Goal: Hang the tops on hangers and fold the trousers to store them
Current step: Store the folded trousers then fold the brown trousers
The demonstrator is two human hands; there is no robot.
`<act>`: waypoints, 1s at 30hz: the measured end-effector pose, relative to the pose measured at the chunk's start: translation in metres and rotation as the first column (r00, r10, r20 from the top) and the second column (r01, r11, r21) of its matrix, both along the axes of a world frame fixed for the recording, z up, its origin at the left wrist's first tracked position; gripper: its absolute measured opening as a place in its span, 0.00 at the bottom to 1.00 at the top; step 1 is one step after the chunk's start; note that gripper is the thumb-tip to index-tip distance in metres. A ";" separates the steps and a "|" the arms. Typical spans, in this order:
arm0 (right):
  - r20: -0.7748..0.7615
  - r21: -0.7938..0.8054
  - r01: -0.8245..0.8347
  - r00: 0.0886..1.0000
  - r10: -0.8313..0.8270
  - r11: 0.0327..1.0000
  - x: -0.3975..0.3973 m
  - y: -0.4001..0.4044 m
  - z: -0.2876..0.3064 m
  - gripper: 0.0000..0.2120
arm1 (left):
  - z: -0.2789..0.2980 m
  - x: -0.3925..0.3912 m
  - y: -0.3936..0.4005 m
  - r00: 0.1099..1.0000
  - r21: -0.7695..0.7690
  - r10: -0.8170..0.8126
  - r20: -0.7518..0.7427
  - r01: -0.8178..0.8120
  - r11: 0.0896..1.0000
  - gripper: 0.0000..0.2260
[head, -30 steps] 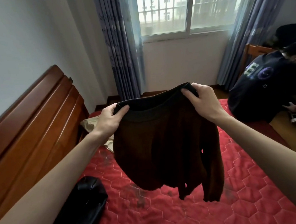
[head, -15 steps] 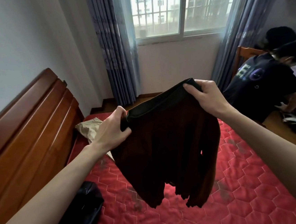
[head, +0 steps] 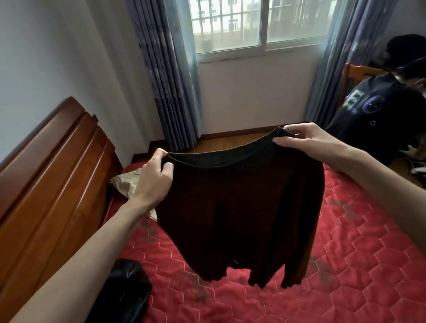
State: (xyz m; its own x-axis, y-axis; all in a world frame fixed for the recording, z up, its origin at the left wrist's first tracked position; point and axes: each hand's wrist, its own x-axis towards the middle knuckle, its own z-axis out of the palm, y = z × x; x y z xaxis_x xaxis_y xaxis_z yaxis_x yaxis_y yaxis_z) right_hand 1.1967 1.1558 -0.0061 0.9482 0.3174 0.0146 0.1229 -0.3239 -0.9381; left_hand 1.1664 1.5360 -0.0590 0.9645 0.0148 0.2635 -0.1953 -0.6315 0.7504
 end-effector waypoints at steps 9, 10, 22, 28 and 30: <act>0.230 -0.060 0.220 0.952 -0.201 0.974 0.001 0.012 -0.014 0.09 | -0.002 0.003 0.001 0.997 -0.125 -0.051 -0.053 0.044 0.991 0.11; 0.264 -0.062 0.245 0.939 -0.221 0.967 0.000 0.017 -0.019 0.08 | -0.005 0.003 -0.004 0.998 -0.165 -0.033 -0.058 0.023 0.986 0.11; 0.451 0.054 0.271 0.852 -0.266 0.961 -0.045 0.109 -0.081 0.09 | -0.007 -0.012 -0.103 0.939 -0.519 -0.293 -0.181 0.161 0.840 0.08; 0.471 0.104 0.157 0.862 -0.188 0.982 -0.061 0.116 -0.094 0.07 | -0.010 -0.020 -0.108 0.924 -0.559 -0.322 -0.208 0.158 0.814 0.09; 0.463 0.128 0.106 0.873 -0.154 0.986 -0.067 0.115 -0.096 0.06 | -0.012 -0.022 -0.106 0.922 -0.557 -0.316 -0.222 0.146 0.817 0.10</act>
